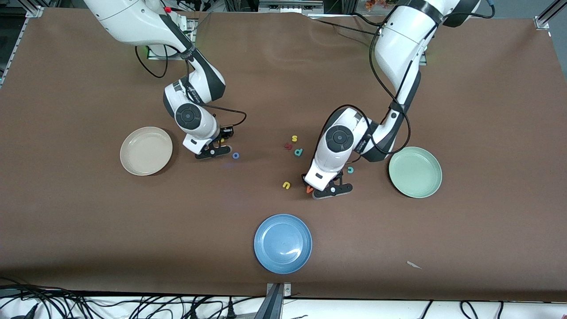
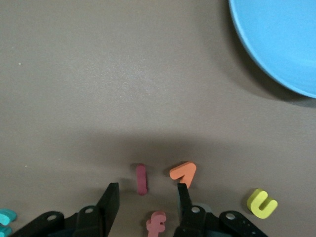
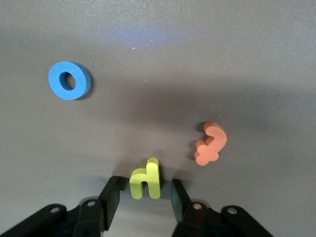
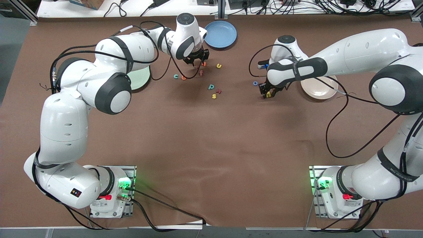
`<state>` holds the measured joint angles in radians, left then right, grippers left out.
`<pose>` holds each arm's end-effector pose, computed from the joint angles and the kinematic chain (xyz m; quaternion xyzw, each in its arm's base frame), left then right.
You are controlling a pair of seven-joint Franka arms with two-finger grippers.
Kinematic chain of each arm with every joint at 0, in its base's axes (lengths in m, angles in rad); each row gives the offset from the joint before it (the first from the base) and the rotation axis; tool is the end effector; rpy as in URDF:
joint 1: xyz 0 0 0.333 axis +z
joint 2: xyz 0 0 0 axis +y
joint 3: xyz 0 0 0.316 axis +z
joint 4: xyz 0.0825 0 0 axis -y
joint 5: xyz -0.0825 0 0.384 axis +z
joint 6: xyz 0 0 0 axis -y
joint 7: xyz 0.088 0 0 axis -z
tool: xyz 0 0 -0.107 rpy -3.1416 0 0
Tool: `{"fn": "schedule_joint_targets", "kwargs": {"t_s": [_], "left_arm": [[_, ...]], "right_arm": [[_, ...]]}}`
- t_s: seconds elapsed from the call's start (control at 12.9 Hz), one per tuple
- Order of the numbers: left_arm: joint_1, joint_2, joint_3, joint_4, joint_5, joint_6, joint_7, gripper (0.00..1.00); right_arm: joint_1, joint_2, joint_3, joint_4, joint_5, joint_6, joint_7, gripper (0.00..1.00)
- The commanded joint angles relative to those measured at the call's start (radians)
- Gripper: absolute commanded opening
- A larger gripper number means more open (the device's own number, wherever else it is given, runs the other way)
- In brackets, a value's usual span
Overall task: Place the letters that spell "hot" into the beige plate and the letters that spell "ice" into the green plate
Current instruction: 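Grasp the yellow h with the right gripper while the left gripper grasps pink l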
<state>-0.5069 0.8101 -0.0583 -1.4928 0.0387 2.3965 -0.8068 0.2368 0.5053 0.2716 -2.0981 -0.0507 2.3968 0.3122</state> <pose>0.6157 -0.3814 0.1982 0.9920 0.1168 0.0324 0.0354 0.4879 0.2750 0.1695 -0.9885 -0.1075 0.1056 0.0097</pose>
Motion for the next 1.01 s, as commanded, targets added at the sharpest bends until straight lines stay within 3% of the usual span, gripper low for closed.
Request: {"fn": "schedule_joint_targets", "kwargs": {"t_s": [0.0, 0.16, 0.23, 0.54, 0.7, 0.93], "left_arm": [[-0.009, 0.015, 0.014, 0.005, 0.039, 0.001, -0.006, 0.53], [-0.009, 0.015, 0.014, 0.003, 0.052, 0.001, -0.006, 0.51], [-0.009, 0.017, 0.014, 0.003, 0.052, 0.001, -0.006, 0.44], [-0.004, 0.034, 0.014, 0.003, 0.050, 0.003, -0.012, 0.22], [-0.002, 0.035, 0.012, 0.003, 0.050, 0.003, -0.003, 0.02], [-0.002, 0.026, 0.014, 0.012, 0.049, -0.007, -0.006, 0.00]], "right_arm": [[-0.005, 0.007, 0.005, -0.011, -0.020, 0.028, 0.018, 0.30], [-0.005, 0.007, 0.005, -0.011, -0.020, 0.028, 0.018, 0.23], [-0.005, 0.007, 0.005, -0.011, -0.020, 0.028, 0.018, 0.14], [-0.007, -0.031, -0.014, -0.003, -0.020, -0.010, 0.015, 0.12], [-0.007, -0.098, -0.049, 0.033, -0.018, -0.149, 0.007, 0.12], [-0.008, -0.172, -0.149, 0.121, -0.012, -0.364, -0.051, 0.11]]}}
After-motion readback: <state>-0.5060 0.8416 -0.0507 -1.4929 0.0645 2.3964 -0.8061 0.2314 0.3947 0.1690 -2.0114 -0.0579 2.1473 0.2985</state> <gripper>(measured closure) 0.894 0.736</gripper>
